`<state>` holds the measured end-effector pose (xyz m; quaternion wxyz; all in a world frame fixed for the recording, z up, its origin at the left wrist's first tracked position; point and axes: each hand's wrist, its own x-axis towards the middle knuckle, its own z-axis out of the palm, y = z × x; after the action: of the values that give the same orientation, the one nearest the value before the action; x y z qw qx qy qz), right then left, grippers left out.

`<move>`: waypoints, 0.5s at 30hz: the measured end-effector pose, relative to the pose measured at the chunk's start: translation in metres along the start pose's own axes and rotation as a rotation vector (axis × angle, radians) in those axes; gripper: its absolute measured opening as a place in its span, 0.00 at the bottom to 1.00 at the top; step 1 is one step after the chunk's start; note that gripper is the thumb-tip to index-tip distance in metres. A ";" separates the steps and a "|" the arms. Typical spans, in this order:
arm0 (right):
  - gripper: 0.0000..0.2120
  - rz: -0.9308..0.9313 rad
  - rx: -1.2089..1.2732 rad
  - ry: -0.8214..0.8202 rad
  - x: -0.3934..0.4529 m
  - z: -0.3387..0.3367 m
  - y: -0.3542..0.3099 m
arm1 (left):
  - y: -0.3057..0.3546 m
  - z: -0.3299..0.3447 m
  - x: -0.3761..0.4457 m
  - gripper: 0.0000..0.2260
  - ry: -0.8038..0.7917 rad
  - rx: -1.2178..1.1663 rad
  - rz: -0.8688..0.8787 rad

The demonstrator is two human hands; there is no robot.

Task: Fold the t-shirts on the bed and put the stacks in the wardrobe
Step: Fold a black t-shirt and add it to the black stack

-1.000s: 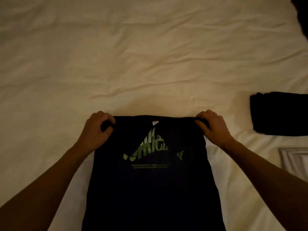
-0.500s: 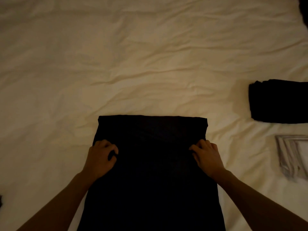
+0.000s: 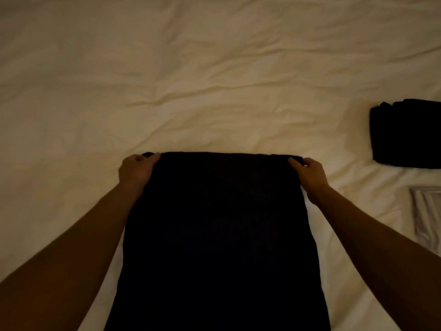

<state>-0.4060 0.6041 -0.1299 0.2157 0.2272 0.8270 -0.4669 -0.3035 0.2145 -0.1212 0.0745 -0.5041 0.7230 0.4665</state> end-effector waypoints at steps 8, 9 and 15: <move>0.15 -0.013 0.072 0.039 -0.005 -0.001 0.012 | -0.016 -0.004 0.006 0.09 -0.013 -0.194 -0.058; 0.15 -0.023 0.080 0.025 -0.007 -0.003 0.014 | -0.018 -0.005 0.004 0.11 0.013 -0.210 -0.026; 0.13 -0.087 0.013 -0.035 -0.005 0.001 0.020 | -0.034 -0.005 0.008 0.10 0.038 -0.124 0.146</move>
<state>-0.3902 0.6118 -0.1408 0.2083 0.1844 0.8290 -0.4852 -0.2783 0.2034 -0.1433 -0.0048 -0.4625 0.7289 0.5047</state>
